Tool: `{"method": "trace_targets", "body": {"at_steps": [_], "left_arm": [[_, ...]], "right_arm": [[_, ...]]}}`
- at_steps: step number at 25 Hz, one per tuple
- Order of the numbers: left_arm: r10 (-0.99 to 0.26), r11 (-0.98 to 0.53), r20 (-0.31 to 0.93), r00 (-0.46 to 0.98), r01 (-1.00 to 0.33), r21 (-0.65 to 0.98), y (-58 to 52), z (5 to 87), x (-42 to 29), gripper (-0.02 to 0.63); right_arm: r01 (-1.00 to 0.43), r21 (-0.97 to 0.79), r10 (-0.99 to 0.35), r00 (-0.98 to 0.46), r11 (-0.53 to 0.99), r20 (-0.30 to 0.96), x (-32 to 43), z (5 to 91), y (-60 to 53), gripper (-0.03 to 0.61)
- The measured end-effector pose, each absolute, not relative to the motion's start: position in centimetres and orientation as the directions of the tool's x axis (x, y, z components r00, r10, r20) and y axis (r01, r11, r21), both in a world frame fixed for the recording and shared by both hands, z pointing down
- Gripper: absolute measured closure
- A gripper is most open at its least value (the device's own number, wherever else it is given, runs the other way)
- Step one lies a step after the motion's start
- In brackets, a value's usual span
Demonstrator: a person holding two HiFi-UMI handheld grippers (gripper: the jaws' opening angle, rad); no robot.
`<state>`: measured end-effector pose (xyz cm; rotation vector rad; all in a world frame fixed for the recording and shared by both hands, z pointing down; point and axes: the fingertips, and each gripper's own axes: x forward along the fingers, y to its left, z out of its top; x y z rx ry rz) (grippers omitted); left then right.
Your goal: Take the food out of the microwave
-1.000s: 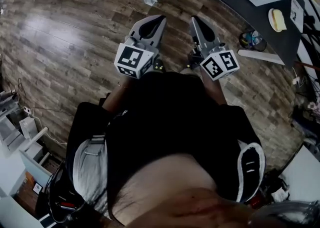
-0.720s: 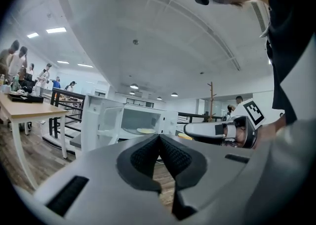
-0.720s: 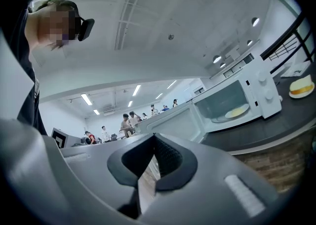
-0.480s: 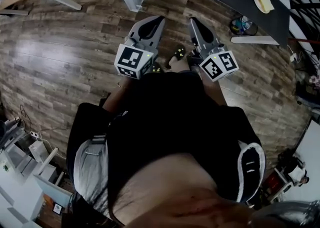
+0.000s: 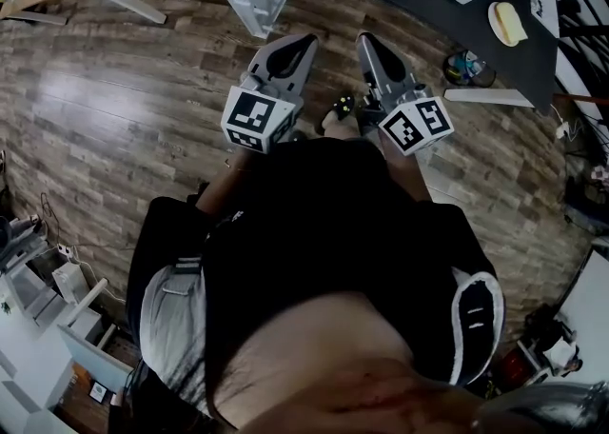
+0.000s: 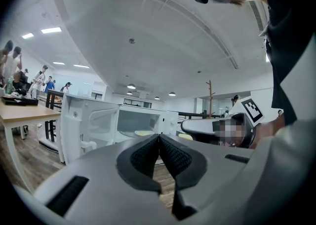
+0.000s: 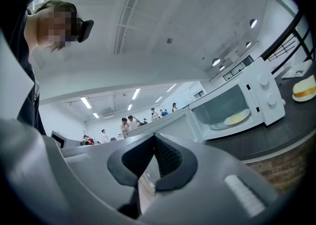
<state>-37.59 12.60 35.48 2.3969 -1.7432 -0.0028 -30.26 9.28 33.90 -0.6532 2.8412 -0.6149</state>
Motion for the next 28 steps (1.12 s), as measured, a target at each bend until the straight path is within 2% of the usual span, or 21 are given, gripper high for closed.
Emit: {"method": "trace_targets", "body": {"at_steps": [10,20,28], "left_arm": [[-0.936,-0.319,0.115,0.334,-0.939,0.128,7.6,35.0,-36.7,0.606],[-0.920,-0.351,0.132,0.369,-0.926,0.141,2.4,36.3,-34.6,0.606],[-0.916,-0.359,0.144,0.375,-0.925,0.127,-0.8,36.5,-33.9,0.606]], "right_arm": [[-0.384,-0.429,-0.454,-0.888,0.817,-0.071,-30.1,33.7,4.5,0.578],[-0.454,-0.389,-0.495,-0.869,0.801,-0.004,-27.9,35.6,-0.1,0.578],[-0.459,-0.383,-0.500,-0.866,0.802,-0.008,-27.0,36.1,-3.0,0.578]]}}
